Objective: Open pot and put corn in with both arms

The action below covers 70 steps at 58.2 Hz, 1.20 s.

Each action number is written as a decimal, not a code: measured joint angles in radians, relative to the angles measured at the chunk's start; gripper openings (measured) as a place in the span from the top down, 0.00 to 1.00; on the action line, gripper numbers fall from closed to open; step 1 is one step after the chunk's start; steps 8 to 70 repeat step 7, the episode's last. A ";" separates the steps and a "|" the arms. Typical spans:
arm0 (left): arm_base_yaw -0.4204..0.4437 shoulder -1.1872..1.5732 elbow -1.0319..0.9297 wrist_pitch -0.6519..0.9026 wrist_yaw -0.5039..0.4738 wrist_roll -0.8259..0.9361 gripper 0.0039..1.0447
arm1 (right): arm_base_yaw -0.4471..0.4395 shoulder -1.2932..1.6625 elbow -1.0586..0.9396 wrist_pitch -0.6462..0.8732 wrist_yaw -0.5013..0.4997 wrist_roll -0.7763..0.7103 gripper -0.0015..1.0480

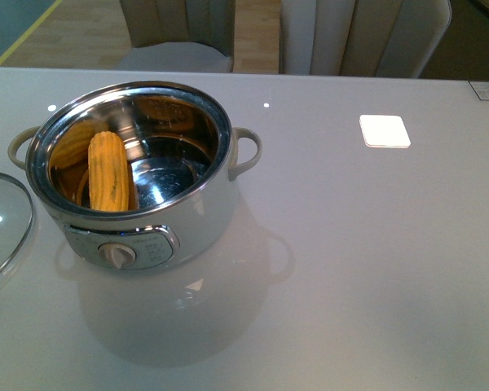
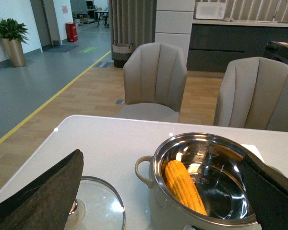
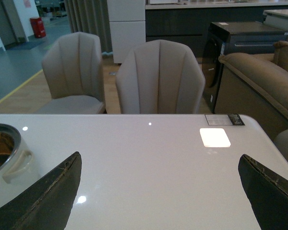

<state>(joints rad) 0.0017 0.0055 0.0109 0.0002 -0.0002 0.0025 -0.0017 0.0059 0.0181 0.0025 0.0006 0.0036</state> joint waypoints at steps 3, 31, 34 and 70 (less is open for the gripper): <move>0.000 0.000 0.000 0.000 0.000 0.000 0.07 | 0.000 0.000 0.000 0.000 0.000 0.000 0.08; 0.000 0.000 0.000 0.000 0.000 0.000 0.07 | 0.000 0.000 0.000 0.000 0.000 0.000 0.08; 0.000 0.000 0.000 0.000 0.000 0.000 0.07 | 0.000 0.000 0.000 0.000 0.000 0.000 0.08; 0.000 0.000 0.000 0.000 0.000 0.000 0.07 | 0.000 0.000 0.000 0.000 0.000 0.000 0.08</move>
